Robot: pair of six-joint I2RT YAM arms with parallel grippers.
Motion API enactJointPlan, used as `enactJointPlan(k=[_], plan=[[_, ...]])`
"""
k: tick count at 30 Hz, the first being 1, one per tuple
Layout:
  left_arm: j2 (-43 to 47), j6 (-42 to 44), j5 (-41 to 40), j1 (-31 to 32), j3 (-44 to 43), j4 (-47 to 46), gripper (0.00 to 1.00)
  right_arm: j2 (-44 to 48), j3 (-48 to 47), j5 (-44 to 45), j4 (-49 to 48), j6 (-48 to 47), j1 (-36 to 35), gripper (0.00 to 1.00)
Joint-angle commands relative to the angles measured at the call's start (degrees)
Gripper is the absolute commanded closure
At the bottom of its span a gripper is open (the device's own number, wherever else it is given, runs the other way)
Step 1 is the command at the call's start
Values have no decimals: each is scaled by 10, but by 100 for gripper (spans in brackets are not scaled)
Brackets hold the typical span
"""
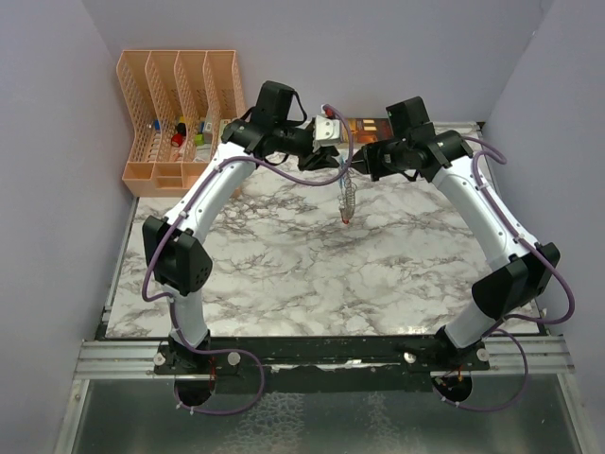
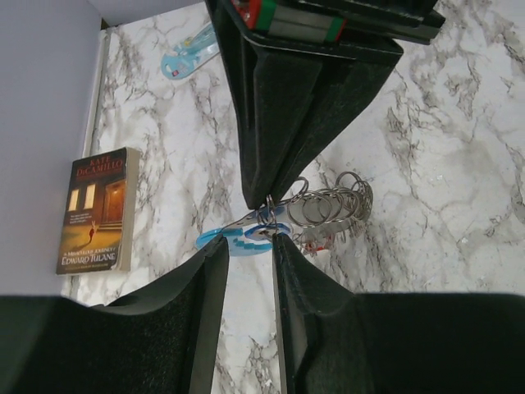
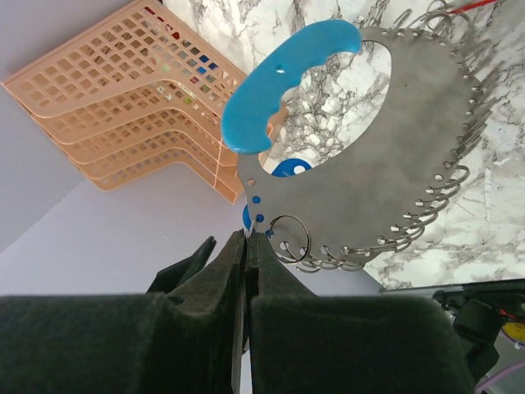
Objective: Put the keys on the keyring
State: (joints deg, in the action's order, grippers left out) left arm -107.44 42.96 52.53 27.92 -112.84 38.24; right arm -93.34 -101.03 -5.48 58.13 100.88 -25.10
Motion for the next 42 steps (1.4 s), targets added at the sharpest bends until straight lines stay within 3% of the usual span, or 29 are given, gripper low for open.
enactJointPlan(k=[1,8,34,36,40,42], plan=[[-4,27,32,8,-13,34,69,0,-12,-11,-29,10,4,99],[-5,56,29,28,-19,70,69,-5,-21,-20,-31,8,4,99],[-10,-8,-56,28,-2,-22,76,20,17,-50,-57,5,3,99],[-12,-11,-57,28,-2,-26,80,23,23,-50,-59,7,4,99],[-12,-13,-56,28,-4,-24,99,29,28,-47,-61,9,4,99],[-12,-10,-58,28,-3,-18,100,33,31,-43,-63,9,4,99]])
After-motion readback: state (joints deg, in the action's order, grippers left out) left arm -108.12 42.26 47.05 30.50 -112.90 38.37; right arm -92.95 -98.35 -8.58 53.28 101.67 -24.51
